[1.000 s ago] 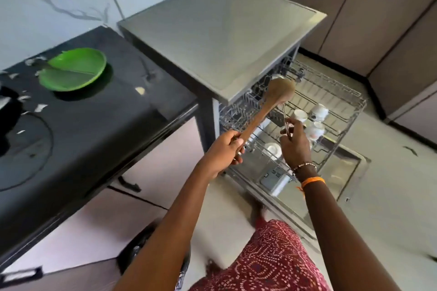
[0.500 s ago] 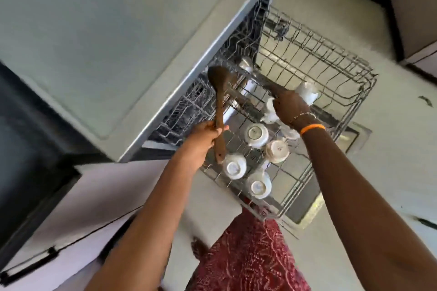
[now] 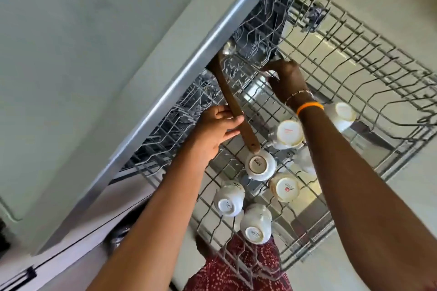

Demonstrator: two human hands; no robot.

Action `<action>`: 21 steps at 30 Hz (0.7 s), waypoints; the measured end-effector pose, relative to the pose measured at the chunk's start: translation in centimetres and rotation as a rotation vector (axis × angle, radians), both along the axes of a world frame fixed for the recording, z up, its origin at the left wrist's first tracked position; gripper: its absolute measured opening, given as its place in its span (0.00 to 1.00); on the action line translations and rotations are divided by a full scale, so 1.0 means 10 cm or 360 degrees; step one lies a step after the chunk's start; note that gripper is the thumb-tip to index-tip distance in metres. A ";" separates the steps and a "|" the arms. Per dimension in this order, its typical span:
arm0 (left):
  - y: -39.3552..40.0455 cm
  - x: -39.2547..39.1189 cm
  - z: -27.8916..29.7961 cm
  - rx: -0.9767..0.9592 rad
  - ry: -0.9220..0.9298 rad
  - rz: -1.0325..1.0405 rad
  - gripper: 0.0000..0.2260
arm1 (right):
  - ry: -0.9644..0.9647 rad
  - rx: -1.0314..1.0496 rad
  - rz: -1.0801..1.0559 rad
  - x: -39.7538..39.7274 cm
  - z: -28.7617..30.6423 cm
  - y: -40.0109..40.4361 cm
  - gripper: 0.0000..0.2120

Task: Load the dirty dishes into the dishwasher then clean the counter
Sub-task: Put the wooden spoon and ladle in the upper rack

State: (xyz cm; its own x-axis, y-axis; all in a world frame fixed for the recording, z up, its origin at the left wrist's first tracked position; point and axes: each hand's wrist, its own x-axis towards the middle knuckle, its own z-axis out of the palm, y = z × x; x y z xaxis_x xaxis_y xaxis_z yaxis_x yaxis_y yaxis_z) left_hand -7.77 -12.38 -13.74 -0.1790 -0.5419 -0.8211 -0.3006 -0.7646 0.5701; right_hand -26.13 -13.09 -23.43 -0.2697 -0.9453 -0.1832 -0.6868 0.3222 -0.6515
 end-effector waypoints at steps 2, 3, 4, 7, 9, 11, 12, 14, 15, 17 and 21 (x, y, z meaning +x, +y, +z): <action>-0.06 -0.12 -0.03 -0.0001 0.0015 0.0069 0.07 | -0.0287 0.0060 -0.0026 0.06 0.15 0.12 0.12; -0.10 -0.21 -0.06 -0.0012 0.0038 0.0102 0.08 | -0.0506 0.0147 0.0024 0.08 0.25 0.19 0.13; -0.12 -0.29 -0.08 -0.0020 0.0057 0.0129 0.07 | -0.0699 0.0238 0.0093 0.11 0.34 0.27 0.13; -0.16 -0.52 -0.18 -0.0057 0.0051 0.0221 0.03 | -0.0853 0.0214 0.0069 0.20 0.53 0.48 0.13; -0.12 -0.64 -0.24 -0.0179 -0.0039 0.0184 0.05 | -0.0687 0.0102 -0.0119 0.22 0.52 0.52 0.11; -0.08 -0.70 -0.27 -0.0324 -0.0090 0.0080 0.09 | -0.0401 0.0070 -0.0210 0.19 0.44 0.47 0.10; -0.06 -0.72 -0.26 -0.0352 -0.0058 0.0032 0.09 | -0.0310 0.0076 -0.0250 0.15 0.41 0.44 0.11; -0.05 -0.72 -0.25 -0.0327 0.0045 -0.0104 0.09 | -0.0247 0.0039 -0.0336 0.01 0.33 0.37 0.13; -0.04 -0.71 -0.25 -0.0310 0.0068 -0.0171 0.09 | -0.0244 0.0030 -0.0365 -0.08 0.31 0.34 0.14; -0.04 -0.65 -0.27 -0.0286 0.0048 -0.0236 0.11 | -0.0209 0.0005 -0.0357 -0.26 0.28 0.29 0.16; -0.08 -0.54 -0.25 -0.0216 -0.0083 -0.0204 0.12 | 0.0019 0.0134 -0.0281 -0.67 0.08 0.14 0.14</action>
